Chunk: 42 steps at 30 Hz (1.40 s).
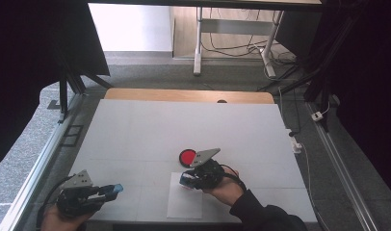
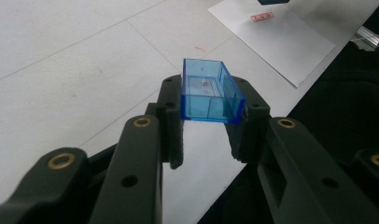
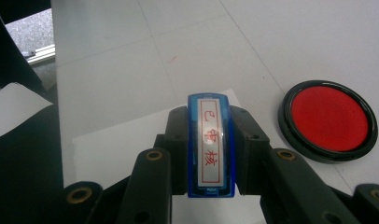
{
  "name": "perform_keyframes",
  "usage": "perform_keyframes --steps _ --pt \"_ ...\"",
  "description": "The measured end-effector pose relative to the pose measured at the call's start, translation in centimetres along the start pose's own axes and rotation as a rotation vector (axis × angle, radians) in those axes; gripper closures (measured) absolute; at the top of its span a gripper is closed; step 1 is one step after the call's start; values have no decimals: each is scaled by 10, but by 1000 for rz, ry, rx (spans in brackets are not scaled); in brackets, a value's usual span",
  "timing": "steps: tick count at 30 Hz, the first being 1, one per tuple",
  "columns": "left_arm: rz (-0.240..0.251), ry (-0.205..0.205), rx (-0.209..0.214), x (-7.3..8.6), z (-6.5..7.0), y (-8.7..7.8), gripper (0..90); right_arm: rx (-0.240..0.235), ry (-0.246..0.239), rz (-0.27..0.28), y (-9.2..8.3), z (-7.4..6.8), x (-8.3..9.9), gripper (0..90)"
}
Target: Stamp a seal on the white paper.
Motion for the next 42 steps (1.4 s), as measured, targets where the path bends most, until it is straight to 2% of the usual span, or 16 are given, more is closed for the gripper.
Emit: perform_keyframes --steps 9,18,26,33,42 --pt "3 -2 -1 0 0 0 684 -5 11 55 -8 -3 -11 715" --pt "2 -3 2 0 0 0 684 -2 51 129 -23 1 -26 715" --pt "2 -4 4 0 0 0 684 -3 58 186 -37 3 -37 716" --pt "2 -3 3 0 0 0 684 0 59 209 -46 5 -41 716" --pt "0 3 6 -1 0 0 683 -13 45 219 -48 2 -44 715"
Point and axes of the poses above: each handheld gripper's, and its own axes: y roughly forward along the jaws, x roughly out of its underside, z roughly to its right, the point moved 4 cm from there along y, roughly forward along the jaws, and after that the axes turned 14 degrees about z, right-handed, at the moved point
